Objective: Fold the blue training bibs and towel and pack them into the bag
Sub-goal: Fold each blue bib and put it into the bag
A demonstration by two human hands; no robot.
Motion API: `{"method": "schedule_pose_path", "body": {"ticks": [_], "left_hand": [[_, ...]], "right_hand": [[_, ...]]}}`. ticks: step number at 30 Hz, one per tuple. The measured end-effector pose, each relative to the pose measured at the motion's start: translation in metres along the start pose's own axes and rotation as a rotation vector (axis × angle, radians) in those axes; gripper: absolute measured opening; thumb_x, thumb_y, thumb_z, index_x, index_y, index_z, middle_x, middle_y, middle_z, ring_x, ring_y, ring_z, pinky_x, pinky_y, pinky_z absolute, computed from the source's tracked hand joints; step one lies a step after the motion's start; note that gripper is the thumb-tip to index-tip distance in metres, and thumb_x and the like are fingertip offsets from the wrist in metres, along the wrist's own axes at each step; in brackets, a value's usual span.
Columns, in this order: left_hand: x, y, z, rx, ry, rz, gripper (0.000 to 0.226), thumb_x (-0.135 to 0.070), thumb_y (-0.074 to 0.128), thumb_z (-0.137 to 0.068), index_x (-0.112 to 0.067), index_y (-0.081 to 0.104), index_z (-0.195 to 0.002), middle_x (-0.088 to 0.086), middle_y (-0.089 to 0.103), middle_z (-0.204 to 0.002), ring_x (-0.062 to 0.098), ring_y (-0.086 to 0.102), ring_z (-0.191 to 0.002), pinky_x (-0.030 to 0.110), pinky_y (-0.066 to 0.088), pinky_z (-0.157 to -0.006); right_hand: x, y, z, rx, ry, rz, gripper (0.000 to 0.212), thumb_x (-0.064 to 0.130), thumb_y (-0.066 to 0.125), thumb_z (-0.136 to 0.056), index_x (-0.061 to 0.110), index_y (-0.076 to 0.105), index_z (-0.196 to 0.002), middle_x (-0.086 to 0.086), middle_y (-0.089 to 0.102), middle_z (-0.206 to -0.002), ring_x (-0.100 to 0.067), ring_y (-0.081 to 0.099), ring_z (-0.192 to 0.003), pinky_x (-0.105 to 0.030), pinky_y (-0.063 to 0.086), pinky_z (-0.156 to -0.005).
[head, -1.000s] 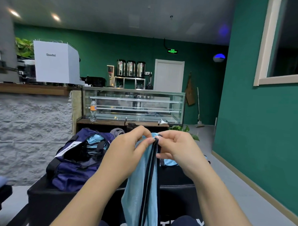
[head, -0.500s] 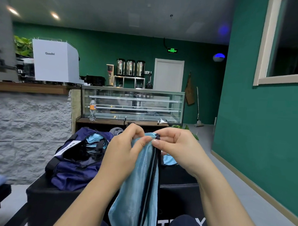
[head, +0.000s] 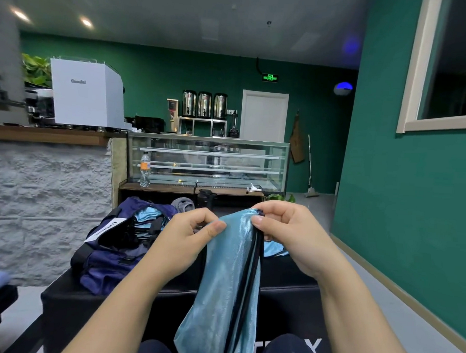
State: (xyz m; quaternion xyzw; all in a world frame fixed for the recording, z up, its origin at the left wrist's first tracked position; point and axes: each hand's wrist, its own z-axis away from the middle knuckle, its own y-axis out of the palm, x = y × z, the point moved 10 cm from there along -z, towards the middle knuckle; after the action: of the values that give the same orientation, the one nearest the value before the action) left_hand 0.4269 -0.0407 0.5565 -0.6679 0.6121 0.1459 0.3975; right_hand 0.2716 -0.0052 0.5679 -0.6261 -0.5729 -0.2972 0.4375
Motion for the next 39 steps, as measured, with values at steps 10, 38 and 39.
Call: {"method": "schedule_pose_path", "body": {"ticks": [10,38,39], "left_hand": [[-0.046,-0.011,-0.084,0.152,0.017,-0.705,0.015,-0.029,0.066,-0.089,-0.02,0.075,-0.096,-0.01,0.071,-0.09,0.002,0.059,-0.076,0.016,0.041,-0.067],[-0.115,-0.04,-0.118,0.228,-0.194,0.1,0.011,-0.021,0.053,-0.096,-0.01,0.055,-0.1,-0.005,0.057,-0.061,0.007,0.028,-0.039,0.017,0.024,-0.038],[-0.111,-0.033,-0.114,0.281,-0.21,0.046,0.011,-0.02,0.056,-0.095,-0.011,0.056,-0.1,-0.002,0.059,-0.065,0.007,0.028,-0.039,0.017,0.024,-0.037]], "right_hand": [[0.011,-0.005,-0.082,0.105,0.099,0.86,0.013,0.008,0.056,-0.085,0.019,0.062,-0.083,0.002,0.059,-0.072,-0.012,0.051,-0.057,-0.022,0.037,-0.051],[0.176,-0.022,-0.117,-0.229,-0.251,0.579,0.023,0.035,0.05,-0.098,0.018,0.064,-0.092,0.004,0.063,-0.086,-0.008,0.05,-0.07,-0.023,0.037,-0.058],[0.177,-0.026,-0.117,-0.246,-0.261,0.562,0.023,0.034,0.049,-0.099,0.019,0.063,-0.089,0.005,0.062,-0.086,-0.008,0.05,-0.069,-0.023,0.037,-0.058]]}}
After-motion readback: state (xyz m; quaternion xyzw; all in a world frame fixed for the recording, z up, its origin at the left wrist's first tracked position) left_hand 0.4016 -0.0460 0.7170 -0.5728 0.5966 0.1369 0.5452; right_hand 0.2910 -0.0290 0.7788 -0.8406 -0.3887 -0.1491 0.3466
